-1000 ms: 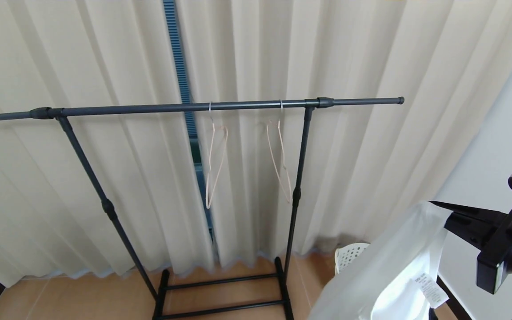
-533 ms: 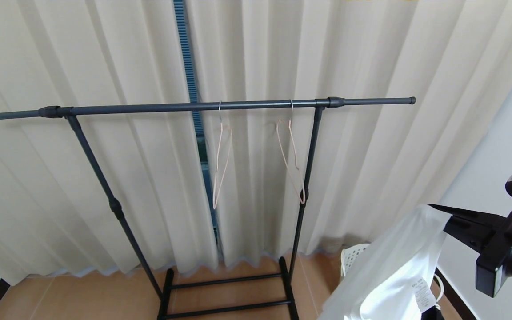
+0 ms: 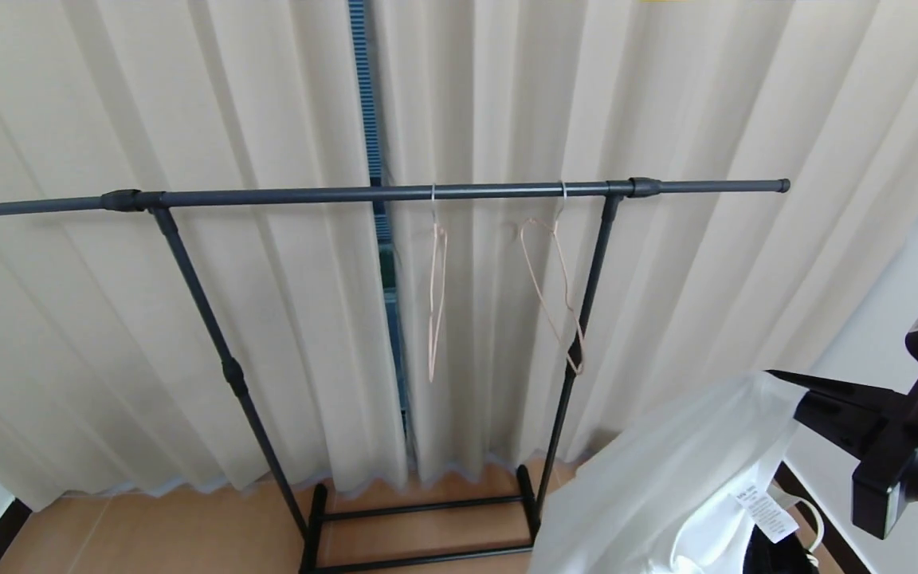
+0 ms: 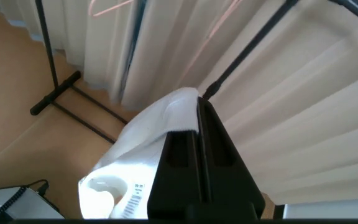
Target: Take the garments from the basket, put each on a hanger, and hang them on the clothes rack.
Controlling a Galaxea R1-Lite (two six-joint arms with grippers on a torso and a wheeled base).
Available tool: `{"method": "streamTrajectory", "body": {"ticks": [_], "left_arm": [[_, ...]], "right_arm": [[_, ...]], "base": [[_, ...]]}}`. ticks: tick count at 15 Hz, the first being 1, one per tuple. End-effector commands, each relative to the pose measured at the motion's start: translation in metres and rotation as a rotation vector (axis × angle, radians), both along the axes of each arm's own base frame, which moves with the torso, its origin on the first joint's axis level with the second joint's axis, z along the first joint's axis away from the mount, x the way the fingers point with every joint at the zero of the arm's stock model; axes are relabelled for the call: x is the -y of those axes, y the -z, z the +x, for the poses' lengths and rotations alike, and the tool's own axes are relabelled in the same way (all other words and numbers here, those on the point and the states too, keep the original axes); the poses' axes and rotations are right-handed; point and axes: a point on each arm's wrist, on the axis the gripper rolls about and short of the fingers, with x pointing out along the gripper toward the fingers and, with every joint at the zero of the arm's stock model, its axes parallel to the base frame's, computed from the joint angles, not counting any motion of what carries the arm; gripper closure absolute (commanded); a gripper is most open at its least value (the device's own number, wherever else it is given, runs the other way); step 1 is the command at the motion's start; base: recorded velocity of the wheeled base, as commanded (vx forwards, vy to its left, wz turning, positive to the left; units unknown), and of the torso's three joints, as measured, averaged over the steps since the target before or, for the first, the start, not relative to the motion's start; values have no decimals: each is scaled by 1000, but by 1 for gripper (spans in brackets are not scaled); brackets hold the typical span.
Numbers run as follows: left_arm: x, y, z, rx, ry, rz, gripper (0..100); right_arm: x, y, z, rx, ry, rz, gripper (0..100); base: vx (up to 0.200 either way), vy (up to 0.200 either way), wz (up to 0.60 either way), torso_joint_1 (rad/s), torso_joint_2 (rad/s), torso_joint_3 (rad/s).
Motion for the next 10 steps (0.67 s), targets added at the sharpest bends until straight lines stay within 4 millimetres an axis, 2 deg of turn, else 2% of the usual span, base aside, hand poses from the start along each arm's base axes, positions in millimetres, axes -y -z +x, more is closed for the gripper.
{"method": "streamTrajectory", "body": {"ticks": [1,3,4,5,6,7,8,9,10], "left_arm": [[0,0,0,0,-1,0,0],[0,0,0,-1,-2,24,0],[0,0,1,-16,-1,103,0],[0,-1,3,-44,1,123,0],[0,-28,14,-127,25,120,0],[1,-48,27,-184,38,83,0],[1,-57,37,-233,58,57,0],[6,-74,62,-336,145,10,0],[14,-81,77,-392,226,-11,0]], "right_arm": [[-7,4,-2,4,-40,-11,100],[-15,5,2,12,-40,-21,100],[-30,1,10,43,-22,-20,100],[-36,-3,14,56,-16,-13,100],[-58,-14,36,81,-2,12,100],[-69,-13,48,59,4,28,100],[-75,-9,54,32,13,54,100],[-87,0,65,-21,44,174,100],[-95,4,74,-25,62,217,100]], "base": [[0,0,0,0,0,0],[0,0,0,0,0,0],[0,0,0,0,0,0],[0,0,0,0,0,0],[0,0,0,0,0,0],[0,0,0,0,0,0],[0,0,0,0,0,0],[0,0,0,0,0,0],[0,0,0,0,0,0]]}}
